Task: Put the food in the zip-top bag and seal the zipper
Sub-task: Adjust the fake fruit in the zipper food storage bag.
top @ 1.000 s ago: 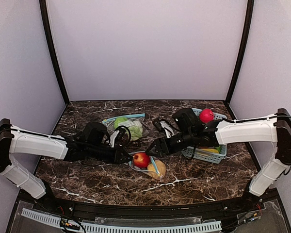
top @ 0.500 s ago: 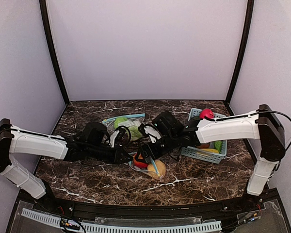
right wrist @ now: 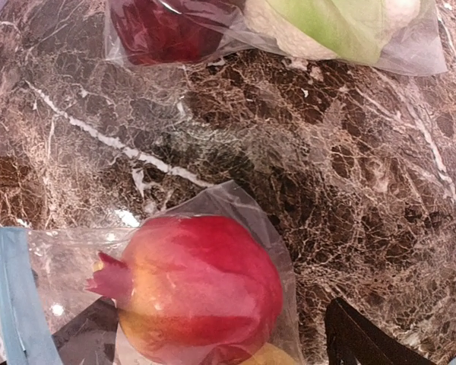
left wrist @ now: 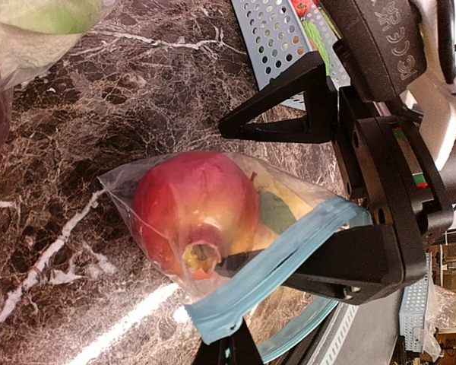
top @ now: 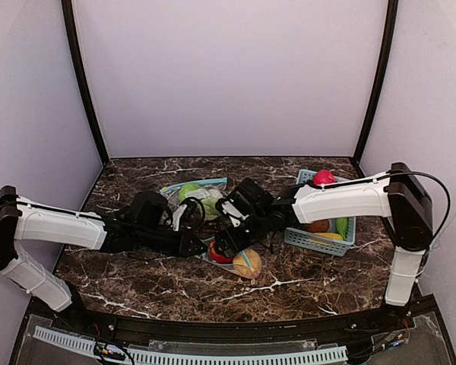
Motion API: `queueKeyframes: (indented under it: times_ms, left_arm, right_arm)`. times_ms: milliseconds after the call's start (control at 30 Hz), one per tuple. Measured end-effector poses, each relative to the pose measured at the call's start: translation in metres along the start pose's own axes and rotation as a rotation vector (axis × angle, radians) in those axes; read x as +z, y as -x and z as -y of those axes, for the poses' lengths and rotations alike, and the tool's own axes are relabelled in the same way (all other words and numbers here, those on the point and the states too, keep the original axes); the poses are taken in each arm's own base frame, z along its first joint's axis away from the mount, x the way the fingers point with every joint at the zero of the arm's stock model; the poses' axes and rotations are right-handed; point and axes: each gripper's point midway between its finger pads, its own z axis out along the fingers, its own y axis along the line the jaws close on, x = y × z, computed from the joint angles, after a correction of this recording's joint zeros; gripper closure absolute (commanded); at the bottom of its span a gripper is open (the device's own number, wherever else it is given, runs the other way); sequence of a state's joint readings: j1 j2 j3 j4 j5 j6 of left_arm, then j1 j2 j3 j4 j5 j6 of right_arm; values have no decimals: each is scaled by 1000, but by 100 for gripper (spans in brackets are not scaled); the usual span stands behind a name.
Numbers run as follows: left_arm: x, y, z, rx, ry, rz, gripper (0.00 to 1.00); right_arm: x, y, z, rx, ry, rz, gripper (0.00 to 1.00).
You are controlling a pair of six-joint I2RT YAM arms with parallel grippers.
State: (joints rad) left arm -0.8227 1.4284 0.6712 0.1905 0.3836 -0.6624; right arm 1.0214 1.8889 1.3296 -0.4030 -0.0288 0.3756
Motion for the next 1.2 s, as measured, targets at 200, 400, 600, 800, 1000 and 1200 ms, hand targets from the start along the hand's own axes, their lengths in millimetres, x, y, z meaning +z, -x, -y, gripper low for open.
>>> queueKeyframes:
  times_ms: [200,400,600,800,1000,1200]
  left_arm:
    - [-4,2,-2,-1,24,11,99]
    - [-10,9,1,8,37,35,99]
    - [-11,12,3,11,35,42,99]
    - [-13,17,-2,0,55,65,99]
    - [-15,31,-7,-31,64,113,99]
    - [-14,35,-9,-45,63,129,99]
  right_arm:
    - [5,-9,12,7,-70,-33,8]
    - [4,-15,22,15,-130,-49,8]
    - [4,-18,25,17,-148,-71,6]
    - [-19,-6,5,-2,-46,-19,6]
    - [-106,29,-31,-49,150,222,17]
    - [-134,0,-32,-101,234,327,44]
